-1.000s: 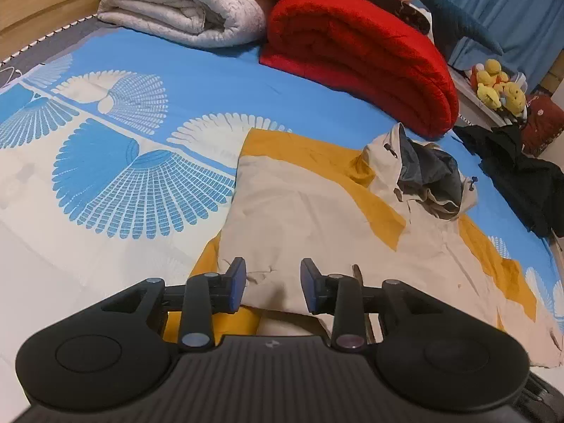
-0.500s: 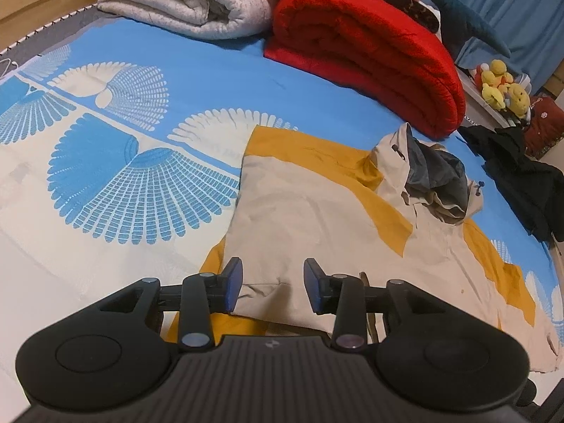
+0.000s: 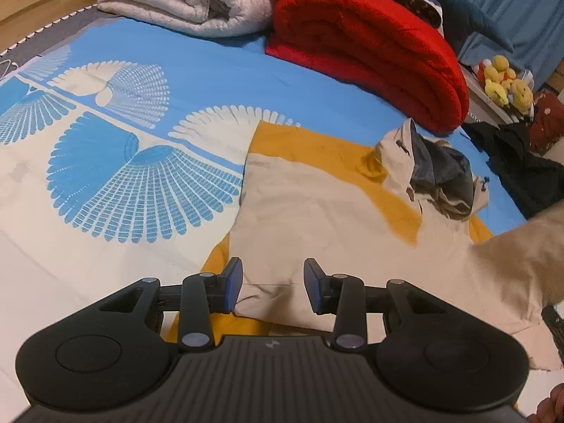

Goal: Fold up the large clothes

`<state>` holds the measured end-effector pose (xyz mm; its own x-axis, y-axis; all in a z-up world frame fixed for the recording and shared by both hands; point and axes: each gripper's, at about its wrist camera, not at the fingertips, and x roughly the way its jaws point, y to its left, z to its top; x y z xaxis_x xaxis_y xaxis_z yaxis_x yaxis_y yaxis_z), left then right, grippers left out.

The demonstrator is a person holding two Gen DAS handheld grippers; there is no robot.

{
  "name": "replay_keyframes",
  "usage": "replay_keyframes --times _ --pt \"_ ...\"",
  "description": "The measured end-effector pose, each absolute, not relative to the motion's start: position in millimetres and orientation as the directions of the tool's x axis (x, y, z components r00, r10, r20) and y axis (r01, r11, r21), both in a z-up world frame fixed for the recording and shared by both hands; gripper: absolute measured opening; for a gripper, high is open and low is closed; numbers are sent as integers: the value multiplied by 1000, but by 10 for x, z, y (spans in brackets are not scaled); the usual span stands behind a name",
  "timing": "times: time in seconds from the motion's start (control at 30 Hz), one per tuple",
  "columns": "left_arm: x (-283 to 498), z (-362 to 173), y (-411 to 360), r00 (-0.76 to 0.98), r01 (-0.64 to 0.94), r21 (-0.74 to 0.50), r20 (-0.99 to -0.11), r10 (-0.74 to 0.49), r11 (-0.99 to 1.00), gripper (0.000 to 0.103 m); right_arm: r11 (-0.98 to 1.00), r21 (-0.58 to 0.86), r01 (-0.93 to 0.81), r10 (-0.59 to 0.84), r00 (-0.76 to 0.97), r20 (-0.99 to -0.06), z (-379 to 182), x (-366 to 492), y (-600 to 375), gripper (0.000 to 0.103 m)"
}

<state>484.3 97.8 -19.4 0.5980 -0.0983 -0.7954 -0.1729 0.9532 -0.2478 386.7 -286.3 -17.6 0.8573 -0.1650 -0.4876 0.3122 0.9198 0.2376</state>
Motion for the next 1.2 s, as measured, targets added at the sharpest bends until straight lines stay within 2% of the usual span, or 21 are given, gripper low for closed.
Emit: replay_keyframes --times 0.1,0.23,0.3,0.33,0.37,0.5,0.53,0.57,0.67,0.83,0.97,1.03,1.13,1.2 --pt "4853 -232 966 592 -171 -241 -800 -96 955 42 815 322 481 -244 790 -563 -320 3846 -3242 0" --pt "4872 -277 964 584 -166 -237 -806 -97 957 42 675 421 606 -177 687 -705 -669 3852 -3617 5" --pt "4884 -300 950 578 -161 -233 -810 -100 959 42 604 489 629 -98 668 -738 -828 3857 -3741 12" --pt "4890 -314 945 575 -160 -232 -812 -101 959 42 583 512 631 -65 664 -745 -886 3863 -3764 20" --pt "4897 -328 944 572 -158 -232 -814 -102 960 42 561 536 631 -33 664 -747 -939 3870 -3795 27" --pt "4919 -373 913 562 -154 -230 -821 -106 961 42 479 584 655 23 656 -755 -1107 3873 -3870 28" --pt "4921 -382 902 560 -151 -230 -822 -108 961 42 468 583 664 23 651 -759 -1129 3877 -3890 24" --pt "4921 -391 888 558 -147 -229 -823 -111 962 42 464 580 670 19 647 -762 -1146 3887 -3923 10" --pt "4926 -408 855 555 -136 -229 -824 -117 964 42 493 589 641 -4 678 -735 -1076 3863 -3960 3" --pt "4949 -519 837 538 -124 -218 -834 -119 968 42 625 558 545 -127 777 -616 -696 3872 -3866 4" --pt "4978 -683 839 501 -117 -212 -856 -126 970 42 617 426 662 -212 661 -720 -777 3932 -3947 8" --pt "4988 -775 838 464 -113 -181 -879 -109 977 42 586 397 707 -254 625 -738 -779 3885 -3989 8" --pt "4974 -846 839 437 -124 -151 -895 -83 981 42 597 403 694 -317 665 -676 -638 3836 -3938 8" --pt "4955 -779 827 468 -123 -162 -879 -87 979 42 640 486 596 -251 759 -601 -571 3839 -3921 10"
